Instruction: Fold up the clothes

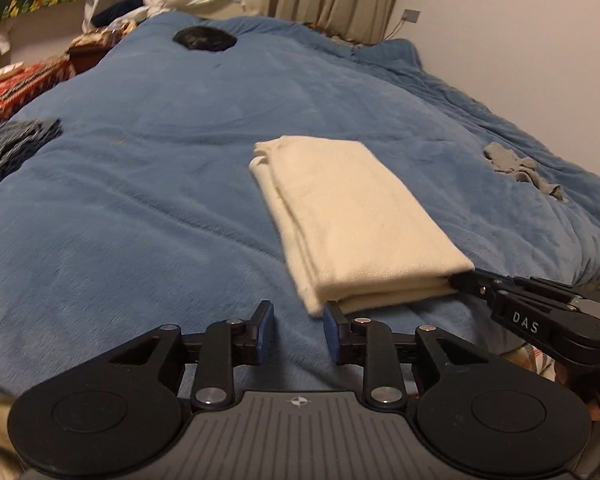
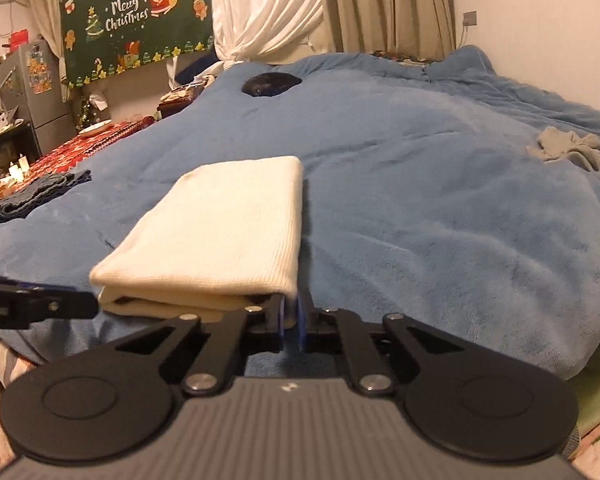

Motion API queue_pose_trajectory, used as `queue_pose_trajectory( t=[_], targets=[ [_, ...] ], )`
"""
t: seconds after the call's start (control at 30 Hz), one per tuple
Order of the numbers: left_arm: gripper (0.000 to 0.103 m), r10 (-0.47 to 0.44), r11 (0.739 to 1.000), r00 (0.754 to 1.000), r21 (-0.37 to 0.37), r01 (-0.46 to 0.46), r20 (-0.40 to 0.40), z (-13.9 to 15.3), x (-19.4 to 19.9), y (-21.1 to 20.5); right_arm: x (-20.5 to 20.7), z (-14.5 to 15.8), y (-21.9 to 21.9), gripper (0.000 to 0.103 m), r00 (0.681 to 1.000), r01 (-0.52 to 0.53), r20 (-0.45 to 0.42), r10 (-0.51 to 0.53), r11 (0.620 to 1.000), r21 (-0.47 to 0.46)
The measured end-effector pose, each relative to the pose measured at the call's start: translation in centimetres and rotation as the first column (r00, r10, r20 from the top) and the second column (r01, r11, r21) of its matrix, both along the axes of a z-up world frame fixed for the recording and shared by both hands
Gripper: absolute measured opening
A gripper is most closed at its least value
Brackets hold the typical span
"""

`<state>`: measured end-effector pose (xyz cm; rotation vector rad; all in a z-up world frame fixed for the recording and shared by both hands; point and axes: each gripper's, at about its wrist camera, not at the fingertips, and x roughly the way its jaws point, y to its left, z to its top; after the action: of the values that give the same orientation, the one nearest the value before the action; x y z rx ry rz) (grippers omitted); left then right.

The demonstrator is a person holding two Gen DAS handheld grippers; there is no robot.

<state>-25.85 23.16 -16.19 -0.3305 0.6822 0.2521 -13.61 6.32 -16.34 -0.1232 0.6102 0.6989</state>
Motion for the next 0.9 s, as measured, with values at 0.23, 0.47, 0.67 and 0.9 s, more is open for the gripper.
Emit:
queue_pose_trajectory(
  t=[0.23,0.47,0.67,0.9],
  targets=[
    [0.019,-0.081,0.975,0.996,0.205,0.085,-0.028,-0.5,0.9,-2.9,0.1,0.1,-0.4,0.007,1.000,-0.011,-0.025,0.011,1.000,0.000],
    [0.021,-0.040,0.971,0.999,0.236,0.039,0.003,-1.0,1.2,-3.4,-0.7,0.5,-1.5,0.008,0.999,-0.017,-0.030,0.017,1.000,0.001],
    [0.008,0.043,0.984,0.993,0.167,-0.061,0.108,-0.4,-0.4,-2.8,-0.5,0.4,-1.8,0.009,0.999,-0.023,-0.035,0.023,1.000,0.002],
    [0.011,0.027,0.988,0.996,0.153,-0.039,0.080,-0.9,-0.1,-3.1,-0.7,0.5,-1.9,0.012,0.999,-0.029,-0.044,0.029,1.000,-0.002]
  ],
)
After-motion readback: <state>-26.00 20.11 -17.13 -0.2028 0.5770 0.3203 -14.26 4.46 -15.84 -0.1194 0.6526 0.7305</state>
